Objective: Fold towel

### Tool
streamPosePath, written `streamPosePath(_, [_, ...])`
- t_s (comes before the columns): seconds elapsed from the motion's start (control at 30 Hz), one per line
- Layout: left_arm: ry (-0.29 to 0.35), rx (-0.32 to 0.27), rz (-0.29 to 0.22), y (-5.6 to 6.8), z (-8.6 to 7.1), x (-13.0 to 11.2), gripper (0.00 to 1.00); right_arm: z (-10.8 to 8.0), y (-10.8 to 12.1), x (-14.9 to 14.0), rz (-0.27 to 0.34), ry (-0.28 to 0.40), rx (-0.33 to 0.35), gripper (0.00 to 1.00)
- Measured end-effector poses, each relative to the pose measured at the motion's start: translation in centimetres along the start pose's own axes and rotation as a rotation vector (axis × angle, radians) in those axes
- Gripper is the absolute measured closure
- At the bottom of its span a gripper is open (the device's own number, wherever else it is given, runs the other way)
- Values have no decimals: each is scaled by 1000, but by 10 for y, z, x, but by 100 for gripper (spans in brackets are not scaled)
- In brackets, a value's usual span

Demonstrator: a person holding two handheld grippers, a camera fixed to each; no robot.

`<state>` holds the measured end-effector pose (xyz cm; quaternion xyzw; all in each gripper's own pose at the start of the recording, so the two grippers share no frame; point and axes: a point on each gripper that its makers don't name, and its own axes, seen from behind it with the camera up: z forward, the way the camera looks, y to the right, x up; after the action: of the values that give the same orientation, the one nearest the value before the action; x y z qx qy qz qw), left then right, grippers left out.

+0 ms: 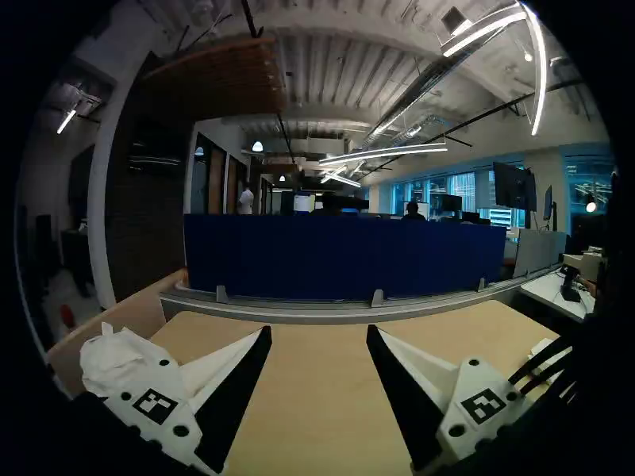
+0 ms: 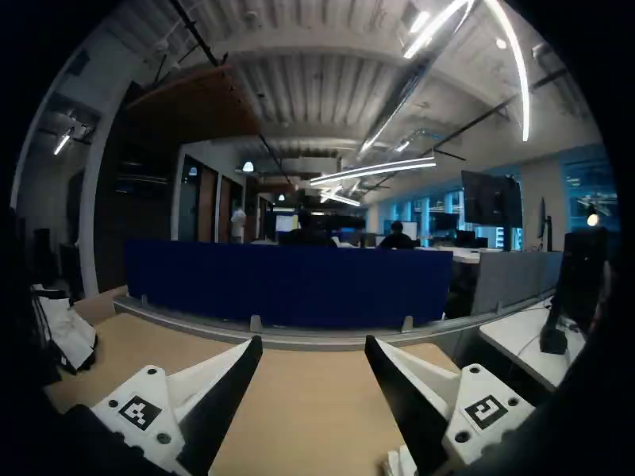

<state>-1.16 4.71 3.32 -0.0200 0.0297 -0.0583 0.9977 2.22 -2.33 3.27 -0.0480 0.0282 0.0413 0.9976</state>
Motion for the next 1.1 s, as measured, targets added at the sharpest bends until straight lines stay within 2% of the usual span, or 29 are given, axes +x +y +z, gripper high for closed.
streamPosePath(0.2, [13, 12, 29, 2, 1, -15, 12, 3, -23, -7, -12, -30, 37, 0])
streamPosePath(0.47, [49, 26, 77, 0, 0, -35, 11, 10, -35, -13, -61, -55, 34, 0])
streamPosePath(0.8, [78, 46, 65, -15, 2, -79, 12, 19, -53, -36, -58, -62, 34, 0])
streamPosePath(1.1, [105, 46, 44, -20, 4, -124, 12, 20, -67, -60, -81, -45, 42, 0])
